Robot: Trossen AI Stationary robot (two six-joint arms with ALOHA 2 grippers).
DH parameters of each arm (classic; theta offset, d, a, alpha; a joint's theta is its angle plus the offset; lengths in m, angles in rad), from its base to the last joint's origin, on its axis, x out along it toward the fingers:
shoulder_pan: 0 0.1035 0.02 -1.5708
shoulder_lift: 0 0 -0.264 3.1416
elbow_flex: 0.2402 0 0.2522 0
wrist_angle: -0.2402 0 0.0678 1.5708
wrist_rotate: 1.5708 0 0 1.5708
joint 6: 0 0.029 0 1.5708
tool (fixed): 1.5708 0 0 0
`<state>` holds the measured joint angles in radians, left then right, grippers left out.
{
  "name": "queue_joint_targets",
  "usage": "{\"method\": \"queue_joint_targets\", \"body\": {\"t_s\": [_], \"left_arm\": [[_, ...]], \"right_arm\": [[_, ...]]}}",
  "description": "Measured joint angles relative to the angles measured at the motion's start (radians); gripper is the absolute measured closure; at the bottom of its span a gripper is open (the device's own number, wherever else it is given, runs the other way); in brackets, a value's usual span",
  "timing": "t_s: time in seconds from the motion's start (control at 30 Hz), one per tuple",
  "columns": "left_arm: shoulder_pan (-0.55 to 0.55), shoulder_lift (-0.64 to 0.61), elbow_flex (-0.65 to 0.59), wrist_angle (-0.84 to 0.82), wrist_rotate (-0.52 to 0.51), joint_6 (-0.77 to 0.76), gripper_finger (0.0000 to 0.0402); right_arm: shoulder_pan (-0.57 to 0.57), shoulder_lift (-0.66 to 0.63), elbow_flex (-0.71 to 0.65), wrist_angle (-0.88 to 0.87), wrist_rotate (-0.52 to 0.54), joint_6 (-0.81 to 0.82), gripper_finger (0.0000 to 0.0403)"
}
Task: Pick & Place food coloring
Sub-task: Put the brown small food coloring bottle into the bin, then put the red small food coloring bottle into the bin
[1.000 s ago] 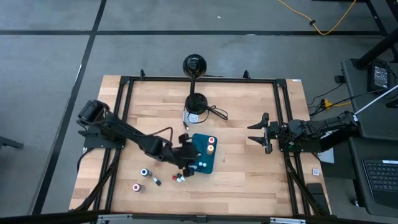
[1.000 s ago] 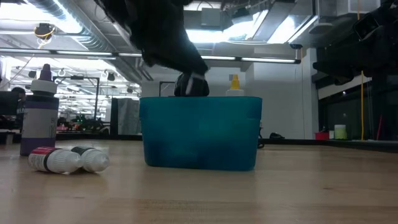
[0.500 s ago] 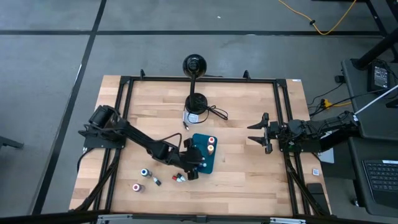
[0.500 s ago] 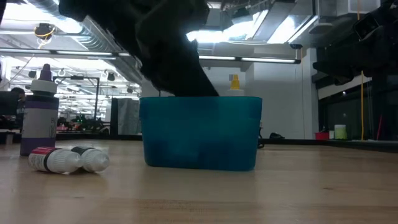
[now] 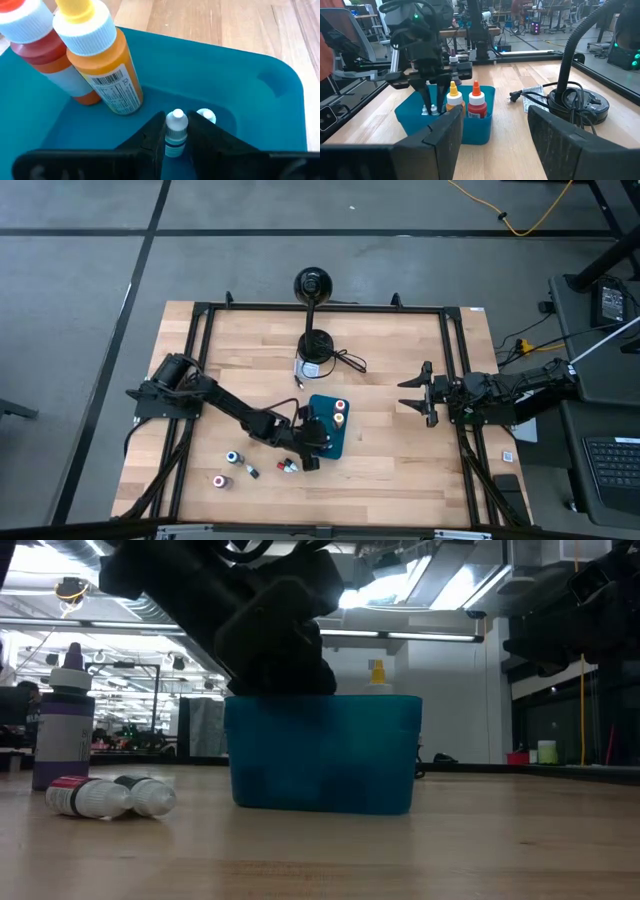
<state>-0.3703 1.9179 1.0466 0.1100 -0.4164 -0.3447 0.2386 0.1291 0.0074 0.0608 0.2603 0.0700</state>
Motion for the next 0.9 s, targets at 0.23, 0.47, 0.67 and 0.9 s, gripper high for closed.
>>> {"method": "queue_joint_targets", "body": {"t_s": [0.23,0.47,0.67,0.9], "left_arm": [[0.013,0.000,0.000,0.000,0.028,0.000,0.0297],[0.014,-0.010,0.002,-0.005,0.045,0.000,0.0265],[0.021,-0.060,0.061,-0.088,0.049,-0.003,0.0235],[0.026,-0.154,0.124,-0.340,0.070,-0.008,0.0192]], "right_arm": [[0.000,0.000,0.000,0.000,0.000,0.000,0.0179],[0.000,0.000,0.000,0.000,0.000,0.000,0.0179],[0.000,0.000,0.000,0.001,0.000,0.000,0.0179],[0.000,0.000,0.000,0.000,0.000,0.000,0.0179]]}}
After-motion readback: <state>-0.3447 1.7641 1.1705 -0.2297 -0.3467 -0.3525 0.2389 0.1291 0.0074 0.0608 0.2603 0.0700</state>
